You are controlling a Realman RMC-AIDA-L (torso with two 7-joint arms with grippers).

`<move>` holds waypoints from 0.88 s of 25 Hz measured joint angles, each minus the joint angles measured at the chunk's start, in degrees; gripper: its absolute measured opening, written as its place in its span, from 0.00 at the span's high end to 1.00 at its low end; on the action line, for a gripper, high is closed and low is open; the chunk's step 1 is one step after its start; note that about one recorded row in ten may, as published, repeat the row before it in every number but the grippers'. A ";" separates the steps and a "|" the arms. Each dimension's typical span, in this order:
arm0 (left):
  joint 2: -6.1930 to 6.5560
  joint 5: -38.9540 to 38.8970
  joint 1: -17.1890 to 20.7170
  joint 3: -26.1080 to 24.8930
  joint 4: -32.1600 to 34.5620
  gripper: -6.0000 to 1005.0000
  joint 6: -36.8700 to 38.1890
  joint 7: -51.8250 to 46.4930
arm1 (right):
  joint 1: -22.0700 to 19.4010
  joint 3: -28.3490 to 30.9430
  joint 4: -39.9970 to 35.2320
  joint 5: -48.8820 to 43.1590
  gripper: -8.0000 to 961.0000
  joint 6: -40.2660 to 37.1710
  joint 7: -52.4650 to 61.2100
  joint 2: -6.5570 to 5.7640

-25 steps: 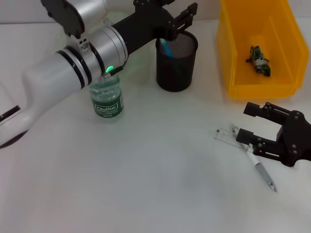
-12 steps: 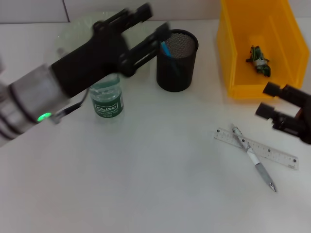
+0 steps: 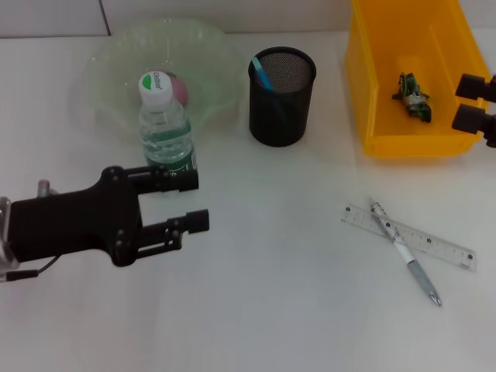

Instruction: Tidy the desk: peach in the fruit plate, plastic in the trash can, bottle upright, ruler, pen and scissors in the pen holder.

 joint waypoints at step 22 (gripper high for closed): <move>-1.57 9.13 -0.33 -3.92 1.85 0.22 1.79 -6.49 | 5.03 -50.01 -38.63 -30.66 0.20 15.45 33.22 2.46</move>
